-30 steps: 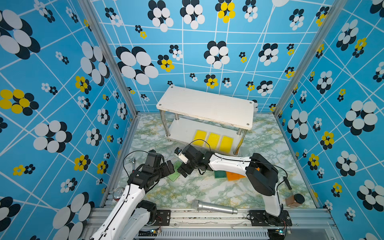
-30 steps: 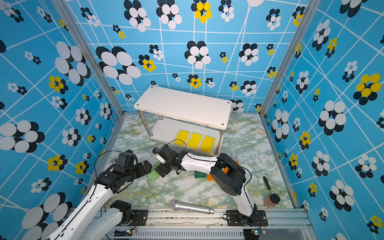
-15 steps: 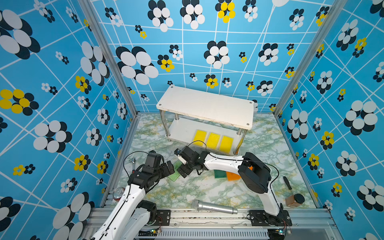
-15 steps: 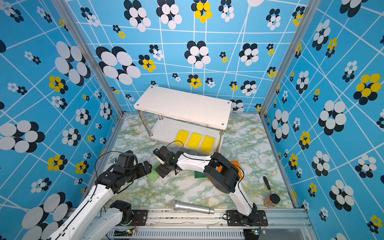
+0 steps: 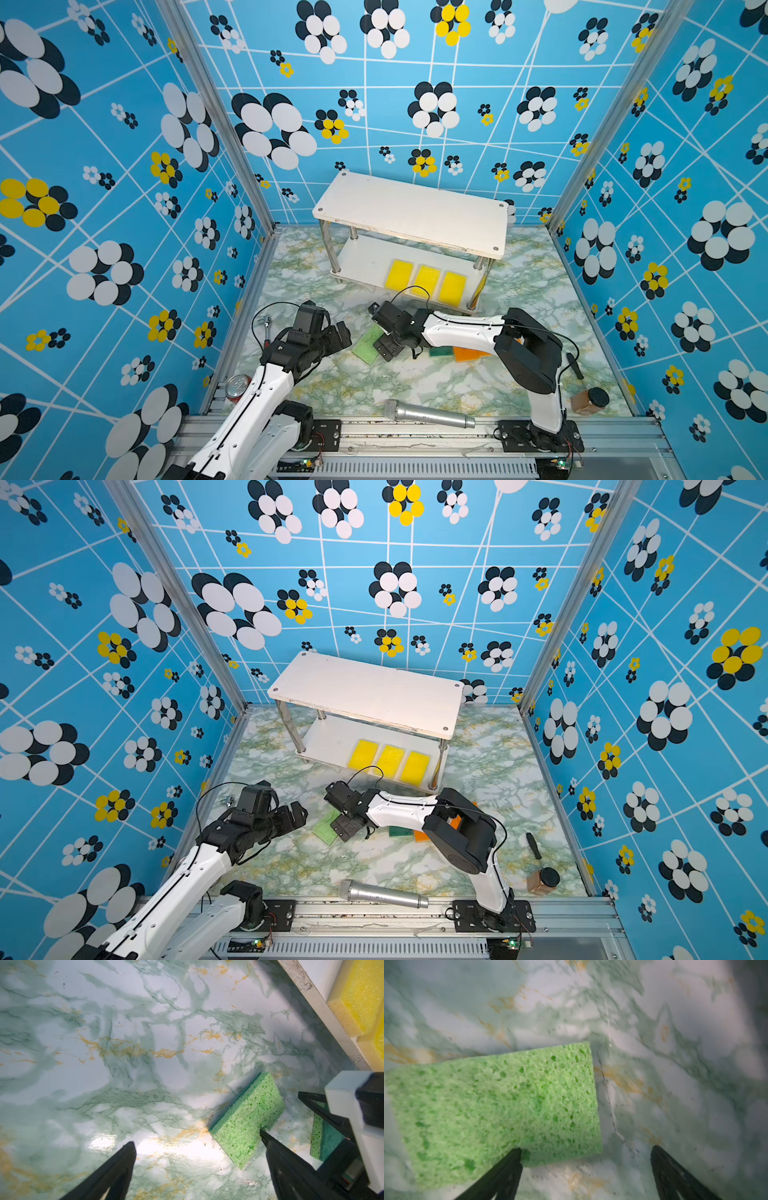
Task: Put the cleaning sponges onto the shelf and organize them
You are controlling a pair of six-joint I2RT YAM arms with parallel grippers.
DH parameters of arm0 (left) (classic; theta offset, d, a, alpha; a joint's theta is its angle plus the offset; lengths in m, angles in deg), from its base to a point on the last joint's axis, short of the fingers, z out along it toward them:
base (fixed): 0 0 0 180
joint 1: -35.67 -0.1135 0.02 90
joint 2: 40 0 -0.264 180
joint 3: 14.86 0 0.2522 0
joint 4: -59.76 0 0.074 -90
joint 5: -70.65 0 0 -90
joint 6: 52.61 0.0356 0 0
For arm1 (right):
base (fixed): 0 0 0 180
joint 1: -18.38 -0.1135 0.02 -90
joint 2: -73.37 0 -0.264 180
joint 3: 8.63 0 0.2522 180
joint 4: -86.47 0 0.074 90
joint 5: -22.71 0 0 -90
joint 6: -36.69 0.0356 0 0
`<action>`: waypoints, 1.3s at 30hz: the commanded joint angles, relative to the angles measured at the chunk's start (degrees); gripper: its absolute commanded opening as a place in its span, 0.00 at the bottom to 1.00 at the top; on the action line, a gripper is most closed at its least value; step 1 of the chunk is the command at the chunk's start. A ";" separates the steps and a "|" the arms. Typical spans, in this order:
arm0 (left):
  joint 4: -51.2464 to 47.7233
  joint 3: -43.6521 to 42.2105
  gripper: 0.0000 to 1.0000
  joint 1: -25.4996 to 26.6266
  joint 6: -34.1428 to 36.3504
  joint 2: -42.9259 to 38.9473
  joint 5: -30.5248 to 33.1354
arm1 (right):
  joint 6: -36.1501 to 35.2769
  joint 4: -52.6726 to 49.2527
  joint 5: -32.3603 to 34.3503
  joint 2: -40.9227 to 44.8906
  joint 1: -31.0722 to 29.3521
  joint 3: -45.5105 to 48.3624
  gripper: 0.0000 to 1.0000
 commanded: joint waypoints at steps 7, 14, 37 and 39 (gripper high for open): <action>7.11 -0.05 0.99 1.06 3.97 3.74 -4.74 | 1.62 -2.73 1.25 11.12 1.41 9.36 0.98; 13.10 1.19 0.99 10.38 7.72 6.10 -4.55 | 1.80 -1.89 0.72 17.98 2.44 12.75 0.98; -2.69 5.77 0.93 17.96 0.10 19.76 19.70 | 3.38 -1.53 1.68 14.36 2.33 14.45 0.97; -2.29 5.69 0.94 18.02 -0.05 20.99 19.37 | 3.40 -1.76 1.93 13.51 1.73 13.73 0.97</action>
